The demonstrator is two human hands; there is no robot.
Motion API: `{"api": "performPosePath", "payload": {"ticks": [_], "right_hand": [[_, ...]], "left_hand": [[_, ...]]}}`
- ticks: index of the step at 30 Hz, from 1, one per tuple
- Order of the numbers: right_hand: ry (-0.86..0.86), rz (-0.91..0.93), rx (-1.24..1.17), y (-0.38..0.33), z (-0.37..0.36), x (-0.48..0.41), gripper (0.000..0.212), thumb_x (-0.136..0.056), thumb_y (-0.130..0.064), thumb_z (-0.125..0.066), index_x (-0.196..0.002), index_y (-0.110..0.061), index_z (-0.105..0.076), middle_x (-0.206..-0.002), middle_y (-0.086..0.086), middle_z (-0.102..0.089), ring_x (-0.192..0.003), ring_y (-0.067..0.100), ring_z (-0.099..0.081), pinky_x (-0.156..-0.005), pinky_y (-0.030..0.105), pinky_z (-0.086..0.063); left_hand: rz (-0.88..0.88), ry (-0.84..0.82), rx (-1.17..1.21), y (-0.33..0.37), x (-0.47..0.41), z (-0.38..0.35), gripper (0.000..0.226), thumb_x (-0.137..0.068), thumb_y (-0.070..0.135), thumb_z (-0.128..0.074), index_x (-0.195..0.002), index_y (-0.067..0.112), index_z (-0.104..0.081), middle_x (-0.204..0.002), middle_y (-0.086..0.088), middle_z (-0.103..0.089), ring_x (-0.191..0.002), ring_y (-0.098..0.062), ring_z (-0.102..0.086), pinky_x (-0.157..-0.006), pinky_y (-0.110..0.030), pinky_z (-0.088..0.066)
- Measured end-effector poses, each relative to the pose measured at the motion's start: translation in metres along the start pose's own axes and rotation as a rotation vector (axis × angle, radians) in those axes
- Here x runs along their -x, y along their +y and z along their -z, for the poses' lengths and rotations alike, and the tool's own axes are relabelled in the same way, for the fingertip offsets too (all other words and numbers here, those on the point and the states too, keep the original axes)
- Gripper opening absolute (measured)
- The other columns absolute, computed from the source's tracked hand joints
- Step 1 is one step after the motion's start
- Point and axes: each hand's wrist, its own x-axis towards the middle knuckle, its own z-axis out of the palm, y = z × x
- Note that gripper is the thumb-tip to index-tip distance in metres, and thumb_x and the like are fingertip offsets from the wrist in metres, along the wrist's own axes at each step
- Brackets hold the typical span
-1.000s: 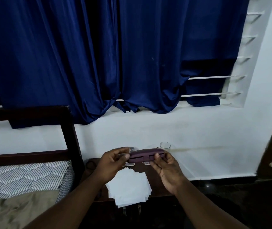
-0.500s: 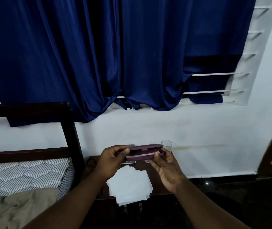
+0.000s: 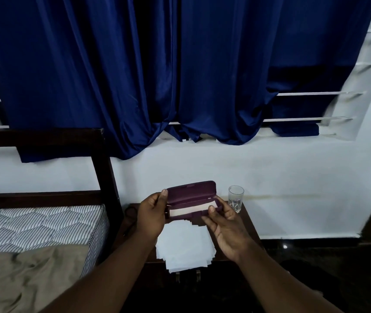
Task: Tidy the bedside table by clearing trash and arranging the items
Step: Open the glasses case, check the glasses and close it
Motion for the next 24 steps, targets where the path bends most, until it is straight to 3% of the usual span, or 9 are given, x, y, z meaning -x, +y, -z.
{"api": "performPosePath", "payload": {"ticks": [4,12,16,18,21,24], "right_hand": [[-0.007,-0.017,0.006,0.016,-0.004,-0.005,0.046,-0.082,-0.004,-0.073,-0.127,-0.013,-0.069,-0.111,0.010,-0.072,-0.104,0.024,-0.072,-0.089,0.032,-0.060],[-0.052,-0.108,0.040,0.068,-0.016,-0.017,0.055,-0.086,0.000,-0.070,-0.139,-0.010,-0.059,-0.134,0.018,-0.065,-0.122,0.028,-0.065,-0.095,0.033,-0.057],[-0.066,-0.202,0.102,0.102,-0.021,-0.027,0.053,-0.087,0.003,-0.069,-0.138,-0.011,-0.060,-0.137,0.019,-0.064,-0.123,0.026,-0.065,-0.098,0.034,-0.056],[-0.092,-0.253,0.149,0.118,-0.023,-0.034,0.052,-0.085,-0.003,-0.074,-0.136,-0.013,-0.063,-0.135,0.015,-0.067,-0.121,0.023,-0.067,-0.098,0.033,-0.057],[-0.111,-0.356,0.294,0.138,-0.027,-0.046,0.051,-0.085,-0.026,-0.078,-0.132,-0.017,-0.065,-0.127,0.010,-0.073,-0.118,0.025,-0.070,-0.097,0.037,-0.058],[-0.128,-0.389,0.706,0.156,-0.029,-0.065,0.030,-0.095,-0.030,-0.069,-0.123,-0.018,-0.068,-0.116,0.006,-0.074,-0.104,0.023,-0.074,-0.087,0.034,-0.060]], "left_hand": [[0.007,0.065,-0.030,-0.016,-0.005,0.012,0.034,-0.104,0.035,-0.055,-0.087,0.015,-0.077,-0.084,-0.012,-0.079,-0.074,-0.025,-0.073,-0.061,-0.033,-0.054],[0.087,0.236,0.041,-0.047,-0.008,0.046,0.029,-0.105,0.026,-0.055,-0.102,0.003,-0.074,-0.091,-0.017,-0.078,-0.072,-0.020,-0.075,-0.053,-0.030,-0.059],[0.071,0.337,-0.075,-0.069,-0.014,0.081,0.029,-0.105,0.024,-0.056,-0.097,0.006,-0.077,-0.094,-0.021,-0.078,-0.087,-0.033,-0.073,-0.078,-0.042,-0.060],[0.079,0.389,-0.143,-0.083,-0.016,0.101,0.032,-0.104,0.029,-0.056,-0.088,0.011,-0.077,-0.084,-0.023,-0.076,-0.074,-0.029,-0.071,-0.068,-0.038,-0.058],[0.109,0.486,-0.193,-0.103,-0.019,0.130,0.034,-0.104,0.029,-0.056,-0.083,0.011,-0.075,-0.079,-0.016,-0.076,-0.076,-0.033,-0.072,-0.074,-0.045,-0.059],[0.091,0.623,-0.288,-0.118,-0.021,0.160,0.031,-0.104,0.027,-0.055,-0.088,0.009,-0.075,-0.074,-0.010,-0.072,-0.082,-0.037,-0.072,-0.072,-0.040,-0.055]]}}
